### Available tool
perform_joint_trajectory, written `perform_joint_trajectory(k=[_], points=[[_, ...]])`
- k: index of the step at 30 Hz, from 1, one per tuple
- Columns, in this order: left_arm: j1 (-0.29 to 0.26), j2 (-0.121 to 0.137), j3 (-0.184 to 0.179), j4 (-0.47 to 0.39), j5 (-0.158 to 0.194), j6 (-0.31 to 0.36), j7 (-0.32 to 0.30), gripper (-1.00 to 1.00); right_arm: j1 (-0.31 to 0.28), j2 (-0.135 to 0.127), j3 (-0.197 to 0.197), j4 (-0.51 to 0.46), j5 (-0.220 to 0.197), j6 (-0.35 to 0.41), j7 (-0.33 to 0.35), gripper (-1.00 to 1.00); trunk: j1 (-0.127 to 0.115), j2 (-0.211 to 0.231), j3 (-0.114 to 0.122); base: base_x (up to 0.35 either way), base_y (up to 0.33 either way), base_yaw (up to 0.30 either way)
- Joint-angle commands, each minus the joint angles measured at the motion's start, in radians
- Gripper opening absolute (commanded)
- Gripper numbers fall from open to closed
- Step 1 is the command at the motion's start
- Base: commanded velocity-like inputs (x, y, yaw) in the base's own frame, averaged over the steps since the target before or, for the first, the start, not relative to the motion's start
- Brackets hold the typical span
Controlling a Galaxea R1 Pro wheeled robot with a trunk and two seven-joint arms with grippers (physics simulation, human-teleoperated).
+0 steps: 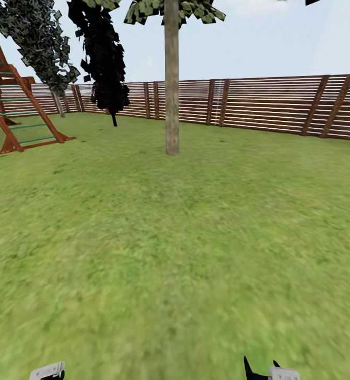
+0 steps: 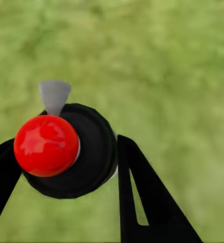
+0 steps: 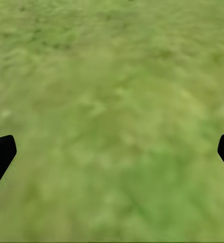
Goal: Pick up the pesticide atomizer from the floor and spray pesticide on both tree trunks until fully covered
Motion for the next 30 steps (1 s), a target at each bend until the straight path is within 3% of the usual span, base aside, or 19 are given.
perform_joint_trajectory(k=[1,30], points=[[0.002,0.0,0.009,-0.002,-0.007,-0.003,-0.006,-1.0,-0.001,0.0,-0.008,0.001,-0.001,-0.002,0.009,1.0,0.0,0.0,-0.001,0.339,0.0,0.0],[0.006,-0.001,0.009,-0.004,-0.007,-0.003,-0.006,-1.0,-0.001,0.0,-0.008,0.001,-0.001,-0.002,0.009,1.0,0.0,0.0,-0.001,0.34,0.0,0.0]])
